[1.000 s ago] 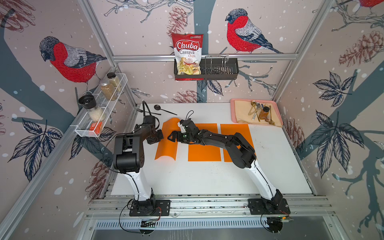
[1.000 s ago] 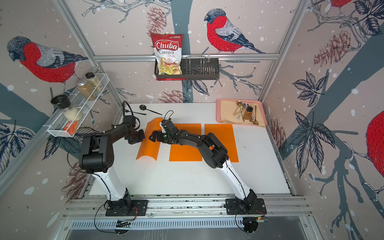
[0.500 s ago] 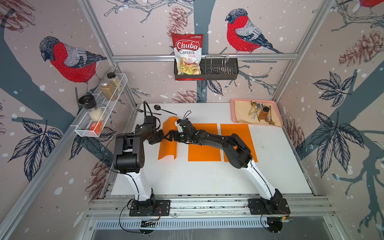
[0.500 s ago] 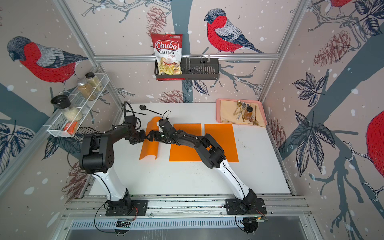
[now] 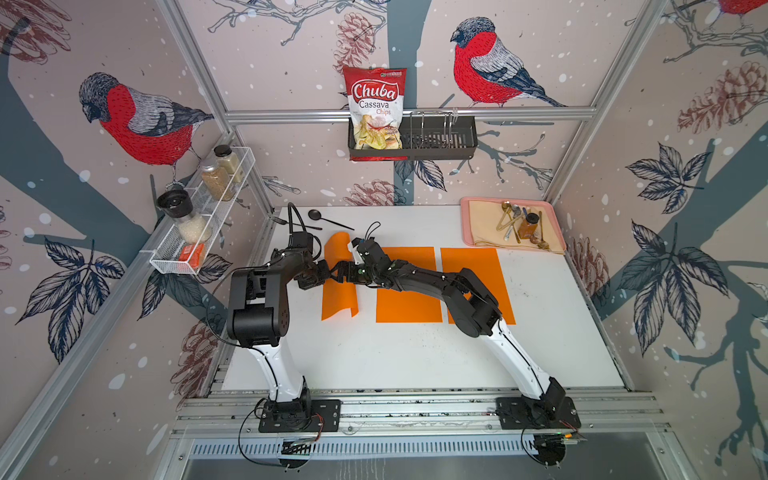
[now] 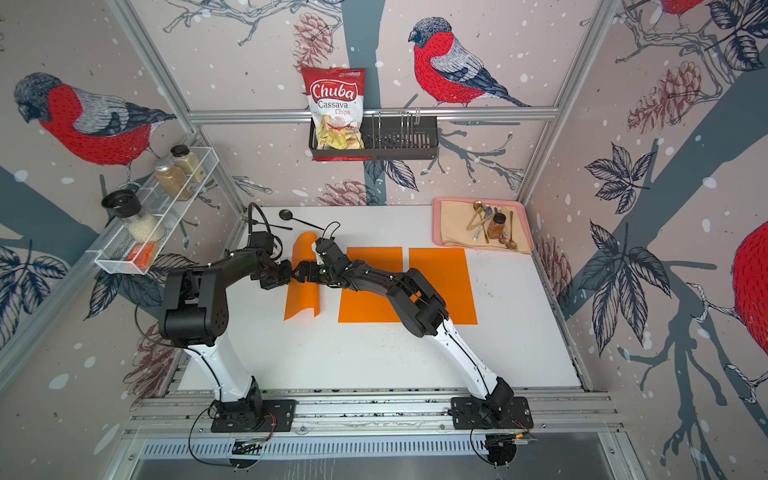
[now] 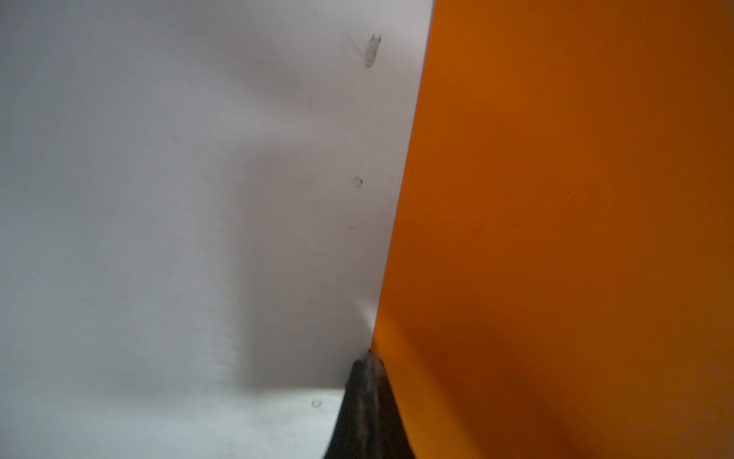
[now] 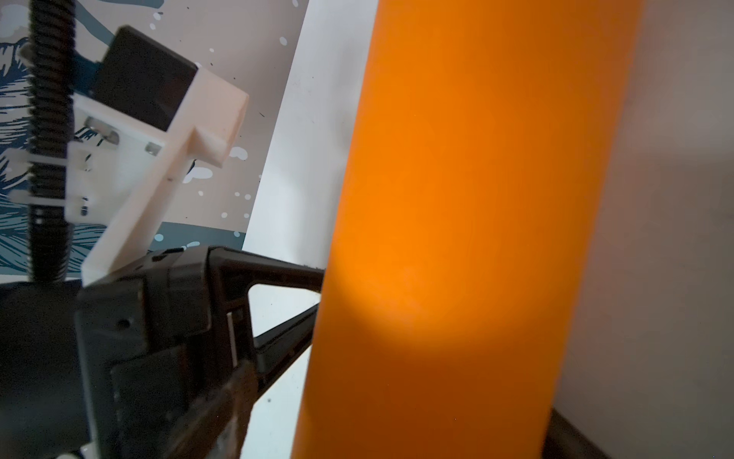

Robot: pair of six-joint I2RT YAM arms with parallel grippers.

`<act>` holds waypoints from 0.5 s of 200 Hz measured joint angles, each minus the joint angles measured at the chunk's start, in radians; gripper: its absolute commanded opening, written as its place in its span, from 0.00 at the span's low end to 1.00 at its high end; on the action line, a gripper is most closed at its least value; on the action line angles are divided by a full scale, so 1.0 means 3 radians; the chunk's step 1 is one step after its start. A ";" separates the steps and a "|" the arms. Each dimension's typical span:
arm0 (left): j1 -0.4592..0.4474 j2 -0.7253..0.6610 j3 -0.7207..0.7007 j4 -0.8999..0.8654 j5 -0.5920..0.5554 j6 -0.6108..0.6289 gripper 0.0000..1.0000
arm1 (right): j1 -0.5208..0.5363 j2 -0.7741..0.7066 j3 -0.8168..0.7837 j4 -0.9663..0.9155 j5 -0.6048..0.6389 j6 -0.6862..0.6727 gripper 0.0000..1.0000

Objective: Fold the rectangular paper in half along the long edge
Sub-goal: Pick up the paper from the center of the board.

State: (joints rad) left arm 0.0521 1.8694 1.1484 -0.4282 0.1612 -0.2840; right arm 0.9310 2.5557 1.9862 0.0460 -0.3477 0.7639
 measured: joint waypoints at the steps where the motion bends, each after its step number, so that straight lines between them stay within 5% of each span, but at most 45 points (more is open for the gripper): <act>1: 0.0000 0.0000 0.0000 -0.0001 0.0000 0.0000 0.00 | 0.0000 0.0001 0.0003 0.0000 0.0000 -0.0001 0.90; 100: 0.0000 -0.0004 0.0001 -0.0013 0.0027 0.0000 0.00 | 0.0023 0.0125 0.0205 -0.0117 0.0099 -0.0093 0.77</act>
State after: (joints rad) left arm 0.0521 1.8683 1.1488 -0.4320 0.1692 -0.2840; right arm 0.9379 2.5931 2.0476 0.0109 -0.3180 0.7361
